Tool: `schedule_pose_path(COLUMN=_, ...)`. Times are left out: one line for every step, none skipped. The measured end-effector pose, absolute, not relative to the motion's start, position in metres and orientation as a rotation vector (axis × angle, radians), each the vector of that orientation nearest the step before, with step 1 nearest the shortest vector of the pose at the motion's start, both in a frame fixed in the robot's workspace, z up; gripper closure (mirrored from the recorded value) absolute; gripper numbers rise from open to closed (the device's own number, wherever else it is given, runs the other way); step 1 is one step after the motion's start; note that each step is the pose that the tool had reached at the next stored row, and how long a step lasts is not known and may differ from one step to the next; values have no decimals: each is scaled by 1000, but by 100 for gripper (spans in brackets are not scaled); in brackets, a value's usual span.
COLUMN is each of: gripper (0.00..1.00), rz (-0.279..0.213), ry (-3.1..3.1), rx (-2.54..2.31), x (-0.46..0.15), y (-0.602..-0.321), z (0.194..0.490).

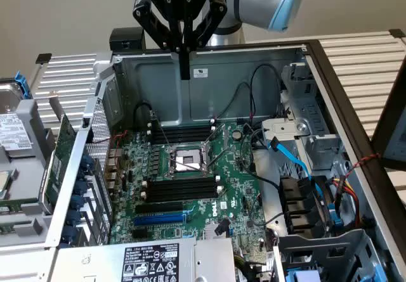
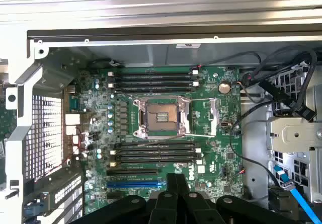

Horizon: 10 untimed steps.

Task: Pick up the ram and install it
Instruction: 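Reach for the ram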

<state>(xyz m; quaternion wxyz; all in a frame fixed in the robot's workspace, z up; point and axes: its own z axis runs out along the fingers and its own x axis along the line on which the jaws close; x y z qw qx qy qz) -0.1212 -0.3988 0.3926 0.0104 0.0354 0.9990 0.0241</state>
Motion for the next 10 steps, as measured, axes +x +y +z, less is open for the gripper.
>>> schedule_pose_path(gripper=90, rz=75, ry=3118, rx=110, x=-121, y=-399, z=393)
schedule_pose_path(gripper=90, rz=75, ry=3118, rx=110, x=-121, y=-399, z=393)
schedule_pose_path(gripper=90, rz=75, ry=3118, rx=110, x=-121, y=-399, z=393)
schedule_pose_path(gripper=90, rz=75, ry=3118, rx=110, x=-121, y=-399, z=393)
schedule_pose_path(gripper=90, rz=75, ry=3118, rx=110, x=-121, y=-399, z=393)
schedule_pose_path(gripper=90, rz=75, ry=3118, rx=110, x=-121, y=-399, z=393)
schedule_pose_path(gripper=90, rz=75, ry=3118, rx=110, x=-121, y=-399, z=393)
schedule_pose_path(gripper=90, rz=75, ry=3118, rx=110, x=-121, y=-399, z=393)
schedule_pose_path(gripper=90, rz=75, ry=3118, rx=110, x=-121, y=-399, z=393)
schedule_pose_path(gripper=90, rz=75, ry=3118, rx=110, x=-121, y=-399, z=393)
